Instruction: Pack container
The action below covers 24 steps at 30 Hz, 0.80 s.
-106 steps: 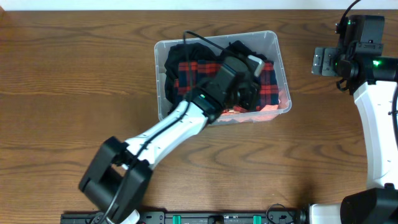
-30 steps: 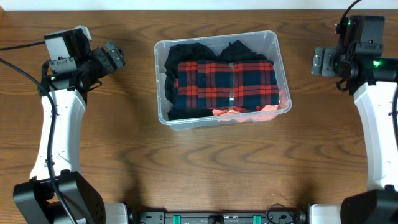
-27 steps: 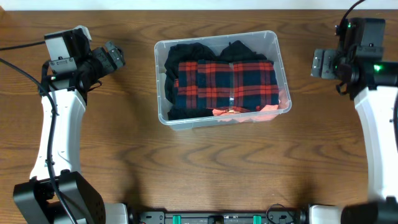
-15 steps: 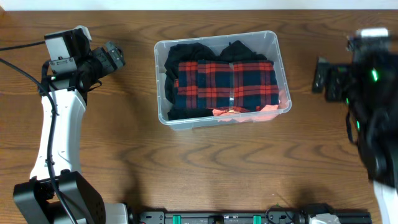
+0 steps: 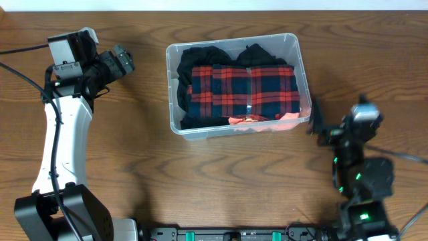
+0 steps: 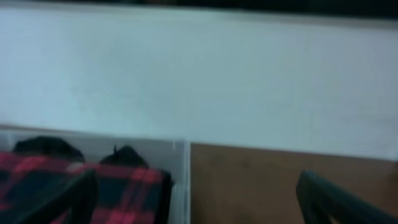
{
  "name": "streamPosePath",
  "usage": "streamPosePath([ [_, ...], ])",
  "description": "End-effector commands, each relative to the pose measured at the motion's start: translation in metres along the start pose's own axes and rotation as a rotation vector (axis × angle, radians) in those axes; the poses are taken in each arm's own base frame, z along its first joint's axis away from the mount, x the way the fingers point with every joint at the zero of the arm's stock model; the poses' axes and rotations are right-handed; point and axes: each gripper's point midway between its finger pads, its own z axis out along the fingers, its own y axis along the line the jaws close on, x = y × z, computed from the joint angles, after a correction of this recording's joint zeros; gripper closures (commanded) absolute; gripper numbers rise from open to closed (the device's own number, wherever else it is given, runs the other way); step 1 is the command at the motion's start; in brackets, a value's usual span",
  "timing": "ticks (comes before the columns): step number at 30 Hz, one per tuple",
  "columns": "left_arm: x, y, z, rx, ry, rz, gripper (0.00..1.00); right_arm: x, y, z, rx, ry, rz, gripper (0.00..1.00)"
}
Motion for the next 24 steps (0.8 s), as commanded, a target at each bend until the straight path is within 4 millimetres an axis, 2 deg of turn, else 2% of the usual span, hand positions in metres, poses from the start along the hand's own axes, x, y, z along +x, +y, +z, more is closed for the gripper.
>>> streamPosePath([
  [1, -0.005, -0.002, -0.006, 0.003, -0.018, 0.008, 0.02, 0.021, 0.002, -0.015, -0.024, -0.078, 0.029, 0.01],
  [6, -0.005, -0.002, -0.006, 0.002, -0.018, 0.008, 0.02, 0.033, -0.007, -0.027, 0.004, -0.131, 0.043, 0.01],
  [16, -0.005, -0.002, -0.006, 0.002, -0.018, 0.008, 0.02, 0.063, -0.010, -0.034, 0.018, -0.033, 0.036, 0.01],
  [24, -0.005, -0.002, -0.006, 0.003, -0.018, 0.008, 0.02, 0.076, -0.017, -0.040, 0.053, 0.017, 0.025, 0.01],
])
